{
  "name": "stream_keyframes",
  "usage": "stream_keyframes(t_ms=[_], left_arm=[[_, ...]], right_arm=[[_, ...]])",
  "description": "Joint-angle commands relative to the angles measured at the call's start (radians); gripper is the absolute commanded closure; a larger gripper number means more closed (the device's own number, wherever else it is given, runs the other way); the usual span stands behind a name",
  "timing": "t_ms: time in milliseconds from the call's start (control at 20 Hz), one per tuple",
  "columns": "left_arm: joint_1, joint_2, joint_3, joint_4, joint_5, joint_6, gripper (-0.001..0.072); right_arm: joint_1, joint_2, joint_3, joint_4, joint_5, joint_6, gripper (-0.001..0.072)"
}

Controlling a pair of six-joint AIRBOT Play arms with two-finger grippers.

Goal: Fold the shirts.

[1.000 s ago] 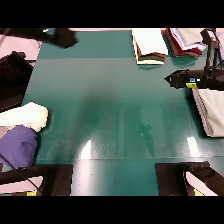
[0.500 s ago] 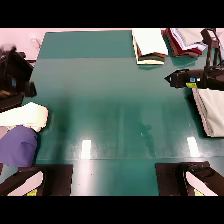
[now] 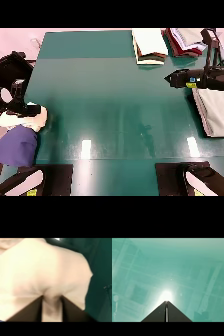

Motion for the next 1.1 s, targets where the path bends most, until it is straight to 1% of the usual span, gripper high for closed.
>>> stream_keyframes(t_ms=[0, 150, 250, 350, 400, 450, 550, 700, 850, 950, 1050], left_arm=[[0.005, 0.0, 0.01, 0.0, 0.0, -0.011, 0.0682], [-0.016, 0.066, 0.174, -0.032, -0.029, -0.009, 0.0683], [-0.094, 0.126, 0.338, -0.035, -0.053, 0.024, 0.0684], [-0.231, 0.143, 0.525, -0.04, -0.111, 0.062, 0.0684], [-0.306, 0.143, 0.603, -0.04, -0.13, 0.064, 0.0684], [-0.387, 0.143, 0.672, -0.04, -0.127, 0.081, 0.0684], [-0.536, 0.142, 0.761, -0.039, -0.077, 0.085, 0.0684], [-0.73, 0.113, 0.806, -0.04, -0.003, 0.103, 0.0684], [-0.894, 0.007, 0.808, -0.041, -0.006, 0.11, 0.0683], [-0.972, -0.098, 0.808, -0.067, -0.013, 0.117, 0.0682], [-1.016, -0.211, 0.808, -0.148, -0.012, 0.16, 0.0678]], right_arm=[[0.001, 0.001, 0.0, 0.0, -0.001, 0.001, 0.0695], [0.001, 0.0, 0.043, 0.0, -0.005, 0.002, 0.0695], [0.001, 0.0, 0.121, 0.0, -0.008, 0.002, 0.0696], [-0.005, 0.0, 0.199, -0.003, -0.019, 0.002, 0.0696], [-0.005, 0.0, 0.243, -0.009, -0.026, 0.002, 0.0696], [-0.005, 0.0, 0.286, -0.011, -0.028, 0.002, 0.0696], [-0.005, -0.013, 0.364, -0.011, -0.029, 0.002, 0.0696], [-0.005, -0.068, 0.49, -0.011, 0.008, 0.001, 0.0696], [-0.005, -0.137, 0.612, -0.052, 0.047, 0.001, 0.0696], [-0.005, -0.183, 0.687, -0.085, 0.083, 0.007, 0.0696], [-0.005, -0.224, 0.747, -0.088, 0.126, 0.008, 0.0695]])
